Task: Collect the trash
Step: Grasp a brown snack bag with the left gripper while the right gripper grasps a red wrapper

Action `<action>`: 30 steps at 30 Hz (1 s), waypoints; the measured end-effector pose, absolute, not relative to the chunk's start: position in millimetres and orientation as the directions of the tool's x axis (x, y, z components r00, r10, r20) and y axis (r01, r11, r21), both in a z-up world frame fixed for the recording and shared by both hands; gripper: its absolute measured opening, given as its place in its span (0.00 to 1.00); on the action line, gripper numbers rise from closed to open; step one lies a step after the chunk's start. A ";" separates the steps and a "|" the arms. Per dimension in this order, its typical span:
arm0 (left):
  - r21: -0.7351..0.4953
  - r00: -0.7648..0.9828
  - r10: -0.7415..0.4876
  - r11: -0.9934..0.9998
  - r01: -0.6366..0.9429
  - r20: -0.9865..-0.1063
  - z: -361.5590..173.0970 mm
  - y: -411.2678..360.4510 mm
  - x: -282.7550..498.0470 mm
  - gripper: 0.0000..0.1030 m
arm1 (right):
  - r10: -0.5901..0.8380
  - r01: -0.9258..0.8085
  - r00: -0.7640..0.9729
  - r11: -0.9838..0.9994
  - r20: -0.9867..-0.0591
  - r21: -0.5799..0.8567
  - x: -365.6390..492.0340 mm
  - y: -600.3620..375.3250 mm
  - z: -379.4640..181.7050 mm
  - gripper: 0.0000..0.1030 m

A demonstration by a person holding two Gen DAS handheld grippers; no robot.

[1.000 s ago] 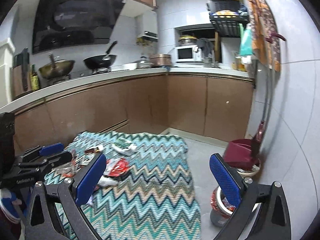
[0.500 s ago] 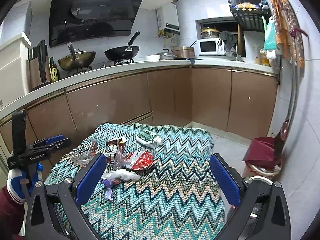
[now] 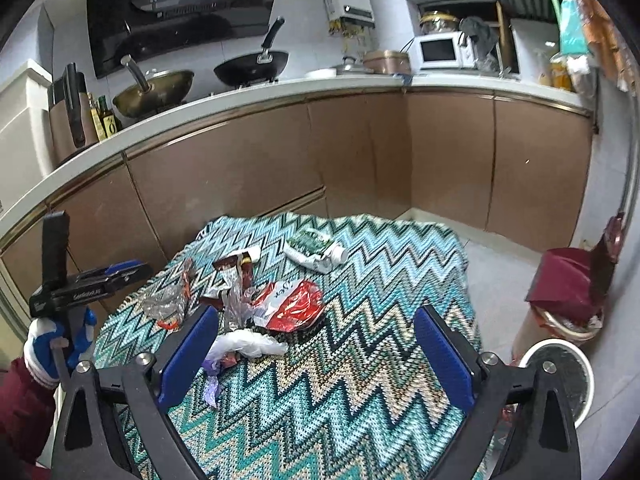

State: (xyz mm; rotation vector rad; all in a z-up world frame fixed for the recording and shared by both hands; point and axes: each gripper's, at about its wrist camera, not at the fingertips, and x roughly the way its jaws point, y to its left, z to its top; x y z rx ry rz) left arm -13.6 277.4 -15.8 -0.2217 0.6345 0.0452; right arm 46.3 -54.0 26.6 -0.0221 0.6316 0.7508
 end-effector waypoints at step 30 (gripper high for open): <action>-0.244 0.544 -0.194 0.970 -0.020 -0.816 -100.1 323.1 143.7 0.51 | 0.680 -0.729 0.184 0.579 -0.709 0.366 184.0 57.1 -84.9 0.66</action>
